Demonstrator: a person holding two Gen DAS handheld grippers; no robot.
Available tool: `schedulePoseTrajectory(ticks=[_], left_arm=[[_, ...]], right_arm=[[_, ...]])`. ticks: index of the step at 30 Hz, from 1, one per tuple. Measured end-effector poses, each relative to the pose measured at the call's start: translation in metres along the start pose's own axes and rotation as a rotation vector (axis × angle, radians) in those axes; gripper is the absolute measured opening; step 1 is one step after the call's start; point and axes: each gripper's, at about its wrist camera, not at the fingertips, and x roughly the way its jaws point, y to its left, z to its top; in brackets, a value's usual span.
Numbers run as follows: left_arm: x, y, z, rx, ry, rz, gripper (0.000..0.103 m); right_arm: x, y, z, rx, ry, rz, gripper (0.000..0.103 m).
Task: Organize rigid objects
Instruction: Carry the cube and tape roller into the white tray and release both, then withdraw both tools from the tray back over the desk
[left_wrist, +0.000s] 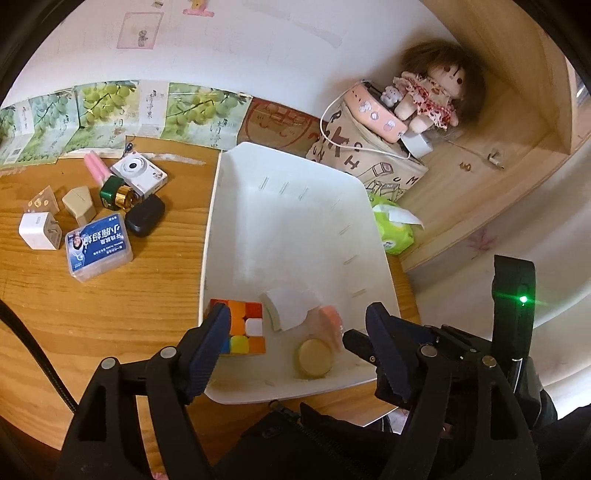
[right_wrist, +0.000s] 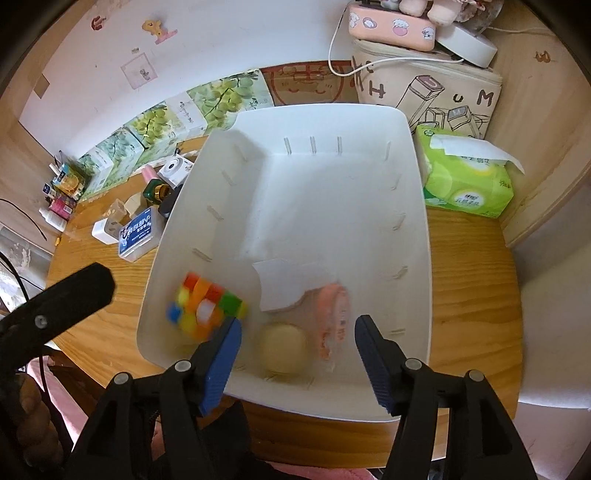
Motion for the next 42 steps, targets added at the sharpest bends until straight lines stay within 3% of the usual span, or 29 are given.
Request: schedulePoseTrajectory(ticks=[4, 18, 20, 29, 42], left_arm=[[-0.009, 0.011, -0.001, -0.013, -0.024, -0.042, 0.079], [-0.061, 0.065, 0.007, -0.025, -0.121, -0.034, 0.079], [-0.069, 0.075, 0.009, -0.021, -0.121, -0.024, 0.079], [-0.101, 0.119, 0.017, -0.005, -0.140, 0.030, 0.079], [-0.121, 0.189, 0.029, 0.008, -0.087, 0.167, 0.079]], right_arm=[[0.000, 0.010, 0.000, -0.002, -0.002, 0.003, 0.069], [-0.004, 0.072, 0.004, -0.007, -0.067, 0.068, 0.071], [-0.004, 0.084, 0.004, -0.003, -0.080, 0.083, 0.076], [0.002, 0.132, 0.007, 0.036, -0.133, 0.143, 0.077], [0.032, 0.193, 0.010, 0.130, -0.170, 0.245, 0.080]])
